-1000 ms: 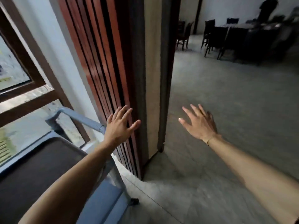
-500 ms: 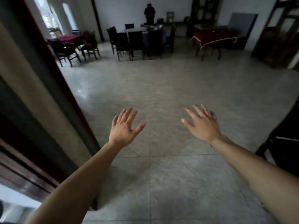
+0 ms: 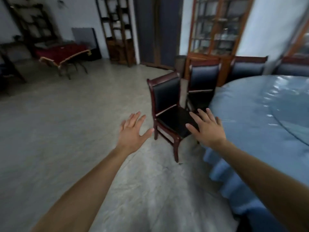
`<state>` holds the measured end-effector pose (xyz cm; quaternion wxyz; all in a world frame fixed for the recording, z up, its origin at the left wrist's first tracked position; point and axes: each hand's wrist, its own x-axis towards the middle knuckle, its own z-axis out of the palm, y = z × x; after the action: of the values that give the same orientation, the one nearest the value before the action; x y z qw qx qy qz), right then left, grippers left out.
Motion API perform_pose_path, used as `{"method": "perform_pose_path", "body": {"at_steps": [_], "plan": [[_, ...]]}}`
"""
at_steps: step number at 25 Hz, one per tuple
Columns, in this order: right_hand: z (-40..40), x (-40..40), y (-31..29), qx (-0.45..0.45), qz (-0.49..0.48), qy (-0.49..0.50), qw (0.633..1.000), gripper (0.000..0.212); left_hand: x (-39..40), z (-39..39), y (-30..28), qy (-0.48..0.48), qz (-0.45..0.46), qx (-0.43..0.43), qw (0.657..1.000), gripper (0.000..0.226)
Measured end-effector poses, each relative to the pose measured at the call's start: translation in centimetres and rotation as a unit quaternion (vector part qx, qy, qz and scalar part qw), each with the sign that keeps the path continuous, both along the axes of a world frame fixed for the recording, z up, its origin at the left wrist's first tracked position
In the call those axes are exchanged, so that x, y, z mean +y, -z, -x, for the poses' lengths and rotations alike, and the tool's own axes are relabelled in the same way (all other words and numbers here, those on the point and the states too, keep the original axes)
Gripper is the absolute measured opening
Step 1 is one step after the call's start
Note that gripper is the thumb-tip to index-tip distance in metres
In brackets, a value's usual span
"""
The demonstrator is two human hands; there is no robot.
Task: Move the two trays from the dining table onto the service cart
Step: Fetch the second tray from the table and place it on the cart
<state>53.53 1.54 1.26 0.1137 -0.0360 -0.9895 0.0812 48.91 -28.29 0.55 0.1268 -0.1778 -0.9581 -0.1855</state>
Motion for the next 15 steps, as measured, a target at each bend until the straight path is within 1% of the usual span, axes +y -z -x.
{"method": "perform_pose_path", "body": {"at_steps": [3, 5, 7, 10, 15], "plan": [[-3.5, 5.8, -0.2, 0.003, 0.004, 0.116, 0.993, 0.068, 7.7, 2.6, -0.3, 0.117, 0.008, 0.013, 0.993, 0.083], [-6.1, 8.4, -0.4, 0.004, 0.001, 0.184, 0.983, 0.065, 12.1, 3.6, -0.5, 0.185, 0.008, 0.024, 0.982, 0.084], [-8.7, 10.2, -0.6, 0.001, -0.009, 0.248, 0.969, 0.064, 16.1, 4.0, -0.4, 0.243, 0.006, 0.016, 0.97, 0.083], [-12.3, 11.9, -0.5, -0.011, -0.005, 0.333, 0.943, 0.065, 21.0, 3.8, 0.0, 0.321, -0.005, 0.009, 0.947, 0.079], [-16.6, 13.1, 0.4, -0.009, 0.012, 0.442, 0.897, 0.068, 26.8, 3.8, 0.8, 0.419, -0.007, 0.001, 0.908, 0.074]]}}
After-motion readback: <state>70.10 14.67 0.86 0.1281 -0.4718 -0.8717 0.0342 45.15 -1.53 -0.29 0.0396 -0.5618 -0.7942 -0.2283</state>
